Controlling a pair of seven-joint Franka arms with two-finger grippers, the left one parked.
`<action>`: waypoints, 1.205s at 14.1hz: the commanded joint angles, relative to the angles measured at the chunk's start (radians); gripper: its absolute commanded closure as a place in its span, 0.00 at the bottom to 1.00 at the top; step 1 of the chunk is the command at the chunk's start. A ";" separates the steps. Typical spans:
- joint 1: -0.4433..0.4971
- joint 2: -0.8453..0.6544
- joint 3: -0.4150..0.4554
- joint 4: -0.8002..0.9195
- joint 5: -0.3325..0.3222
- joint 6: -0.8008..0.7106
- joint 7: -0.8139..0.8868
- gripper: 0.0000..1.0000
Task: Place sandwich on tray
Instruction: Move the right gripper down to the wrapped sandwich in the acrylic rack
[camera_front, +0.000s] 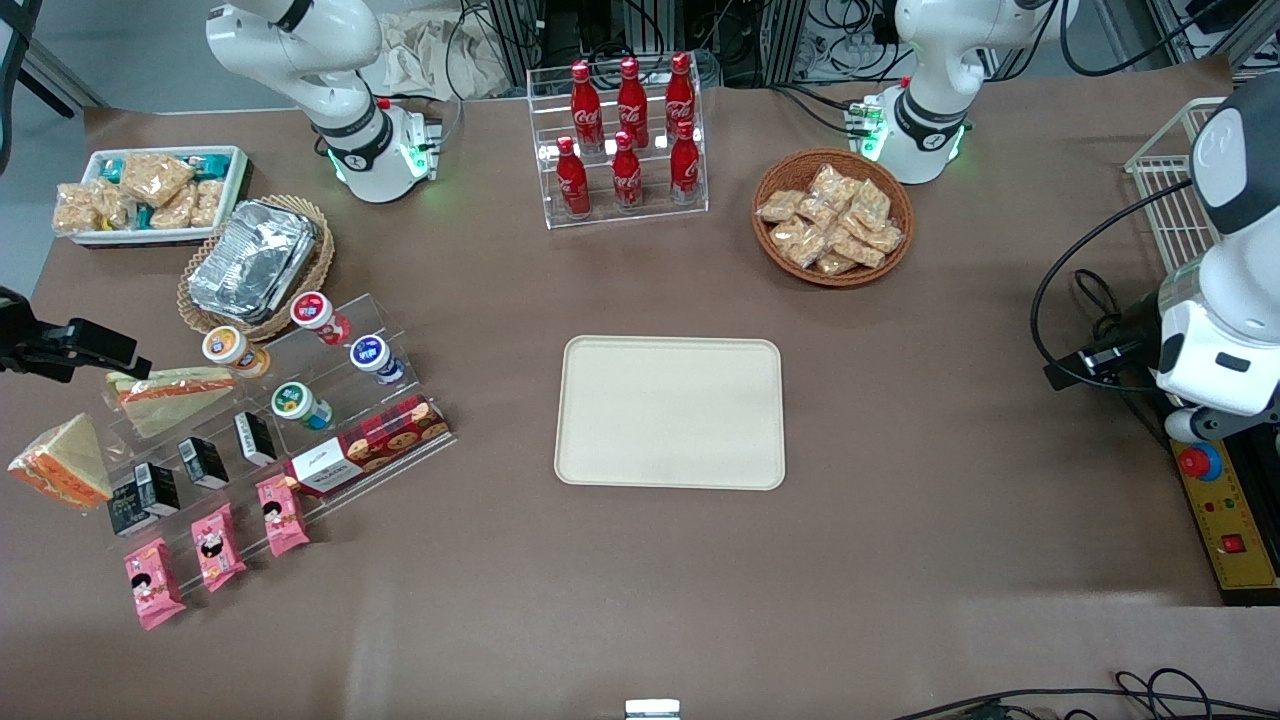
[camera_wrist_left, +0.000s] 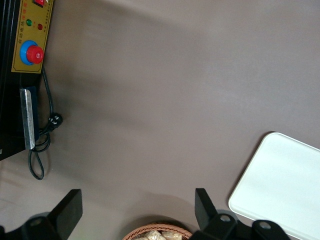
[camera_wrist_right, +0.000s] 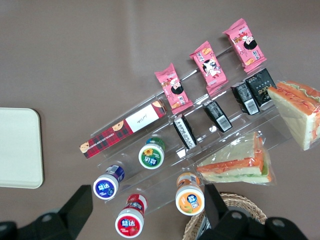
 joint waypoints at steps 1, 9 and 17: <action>-0.004 0.000 -0.001 0.012 0.021 0.007 -0.002 0.01; -0.037 -0.007 -0.003 0.015 0.026 0.007 -0.008 0.01; -0.034 0.011 -0.038 0.010 -0.169 0.019 -0.014 0.01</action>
